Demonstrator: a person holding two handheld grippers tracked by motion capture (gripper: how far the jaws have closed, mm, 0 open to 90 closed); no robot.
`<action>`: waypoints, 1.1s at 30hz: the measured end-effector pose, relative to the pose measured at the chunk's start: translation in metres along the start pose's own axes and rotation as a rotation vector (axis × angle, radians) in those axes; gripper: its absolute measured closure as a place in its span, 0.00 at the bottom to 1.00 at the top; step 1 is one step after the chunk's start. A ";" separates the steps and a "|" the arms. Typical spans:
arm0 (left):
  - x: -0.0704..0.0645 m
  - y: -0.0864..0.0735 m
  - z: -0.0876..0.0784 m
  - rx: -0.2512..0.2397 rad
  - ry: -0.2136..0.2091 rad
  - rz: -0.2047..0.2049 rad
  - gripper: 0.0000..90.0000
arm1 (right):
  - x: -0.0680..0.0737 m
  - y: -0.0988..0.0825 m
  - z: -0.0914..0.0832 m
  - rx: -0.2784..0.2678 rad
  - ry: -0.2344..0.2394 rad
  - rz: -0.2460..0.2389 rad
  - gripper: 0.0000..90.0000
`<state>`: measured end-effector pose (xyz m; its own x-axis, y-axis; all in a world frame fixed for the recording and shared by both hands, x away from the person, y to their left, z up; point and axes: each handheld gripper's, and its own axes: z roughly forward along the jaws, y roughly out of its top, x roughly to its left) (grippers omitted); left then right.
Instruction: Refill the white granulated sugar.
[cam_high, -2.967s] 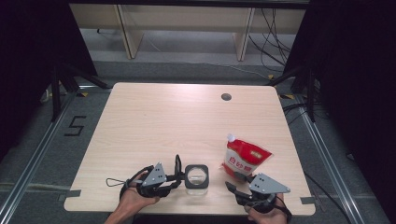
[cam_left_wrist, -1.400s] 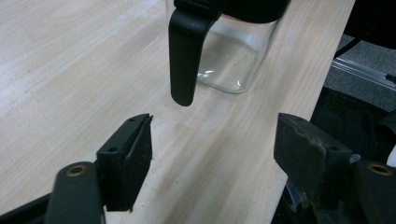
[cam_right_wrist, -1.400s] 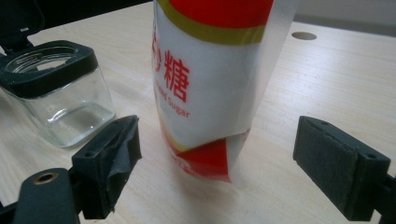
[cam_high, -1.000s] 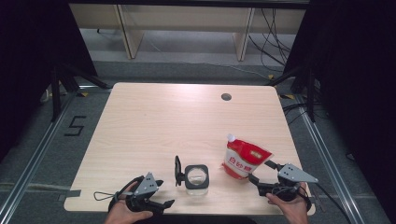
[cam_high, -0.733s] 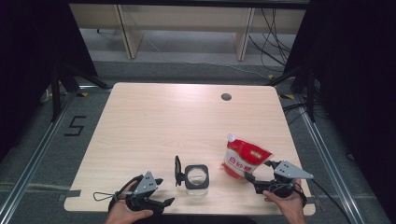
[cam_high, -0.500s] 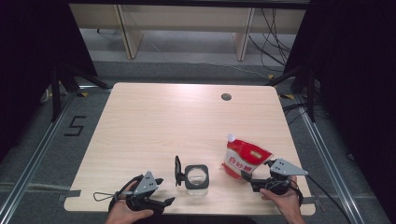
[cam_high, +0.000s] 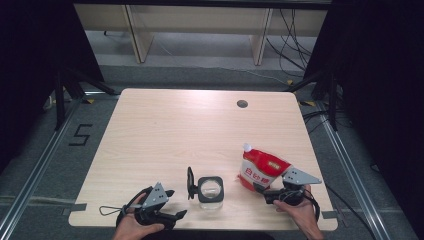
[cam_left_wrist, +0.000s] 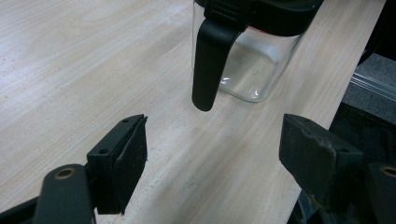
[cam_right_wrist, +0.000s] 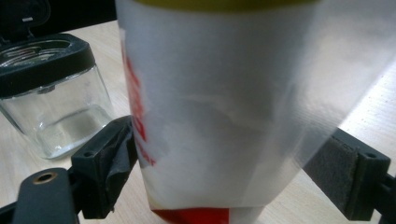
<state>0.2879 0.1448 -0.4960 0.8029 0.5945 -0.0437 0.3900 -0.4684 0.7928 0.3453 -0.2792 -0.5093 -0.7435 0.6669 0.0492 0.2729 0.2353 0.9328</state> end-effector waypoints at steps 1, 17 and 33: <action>0.000 0.000 0.000 0.001 0.000 0.002 0.26 | 0.002 0.000 0.000 0.000 0.000 0.013 0.17; -0.001 0.000 0.002 -0.016 -0.021 0.014 0.26 | -0.002 -0.002 0.011 -0.010 0.036 0.017 0.19; 0.000 0.001 0.002 -0.005 -0.020 0.030 0.26 | 0.003 0.001 0.018 0.036 0.043 0.011 0.28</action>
<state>0.2888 0.1433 -0.4965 0.8231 0.5669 -0.0323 0.3636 -0.4824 0.7969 0.3550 -0.2642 -0.5146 -0.7657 0.6387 0.0757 0.3024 0.2537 0.9188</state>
